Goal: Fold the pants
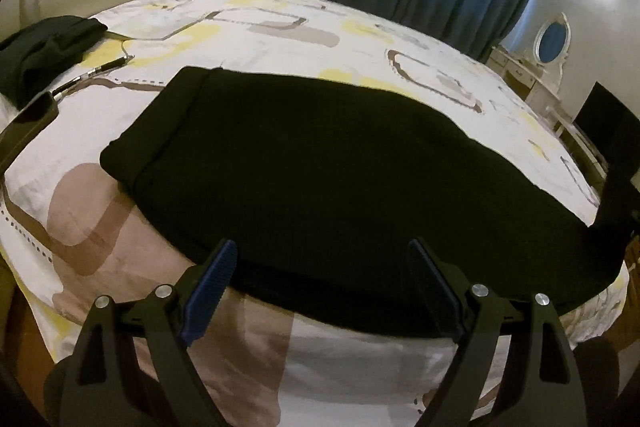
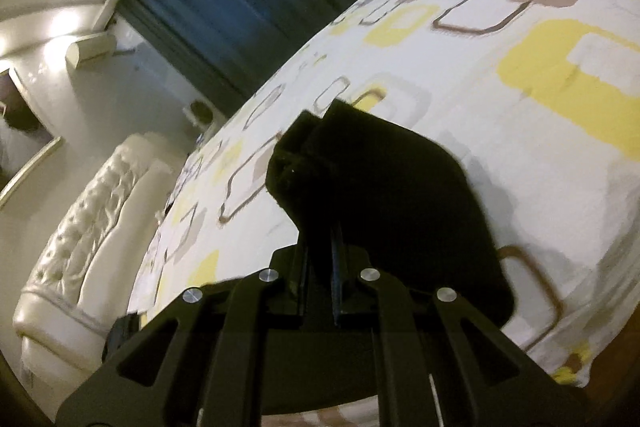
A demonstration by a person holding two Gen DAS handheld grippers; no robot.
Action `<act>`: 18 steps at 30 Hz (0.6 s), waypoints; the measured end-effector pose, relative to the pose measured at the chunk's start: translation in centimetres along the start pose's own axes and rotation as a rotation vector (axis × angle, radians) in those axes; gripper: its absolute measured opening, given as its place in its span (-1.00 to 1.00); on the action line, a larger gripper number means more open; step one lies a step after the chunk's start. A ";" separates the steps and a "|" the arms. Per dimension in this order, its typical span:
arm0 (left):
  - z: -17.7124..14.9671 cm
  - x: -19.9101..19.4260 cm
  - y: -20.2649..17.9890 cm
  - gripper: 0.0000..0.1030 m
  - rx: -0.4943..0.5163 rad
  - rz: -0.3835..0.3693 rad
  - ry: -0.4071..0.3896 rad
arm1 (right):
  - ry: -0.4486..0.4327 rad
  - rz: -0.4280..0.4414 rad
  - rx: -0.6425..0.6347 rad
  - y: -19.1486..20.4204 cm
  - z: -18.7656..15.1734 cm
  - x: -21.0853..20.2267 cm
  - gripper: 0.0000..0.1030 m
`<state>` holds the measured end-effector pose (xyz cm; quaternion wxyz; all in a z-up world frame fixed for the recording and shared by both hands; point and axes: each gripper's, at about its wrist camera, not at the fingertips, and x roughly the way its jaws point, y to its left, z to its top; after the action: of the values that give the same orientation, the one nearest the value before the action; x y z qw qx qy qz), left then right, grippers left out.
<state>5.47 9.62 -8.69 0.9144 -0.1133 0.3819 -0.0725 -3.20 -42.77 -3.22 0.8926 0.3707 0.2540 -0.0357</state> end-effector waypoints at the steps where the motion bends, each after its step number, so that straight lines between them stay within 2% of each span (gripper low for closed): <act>1: 0.0 0.0 0.0 0.67 0.004 0.002 -0.002 | 0.008 0.002 -0.005 0.4 -0.4 0.3 -0.83; 10: -0.2 0.5 0.4 0.68 -0.002 -0.016 0.007 | 0.082 0.020 -0.079 5.0 -3.6 2.1 -0.83; 18: -0.4 0.7 0.3 0.76 0.015 -0.021 0.011 | 0.129 0.039 -0.113 7.1 -5.3 3.1 -0.83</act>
<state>5.71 9.69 -9.55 0.9123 -0.1104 0.3849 -0.0856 -1.01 -33.69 -3.26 0.8945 0.3259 0.3053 0.0200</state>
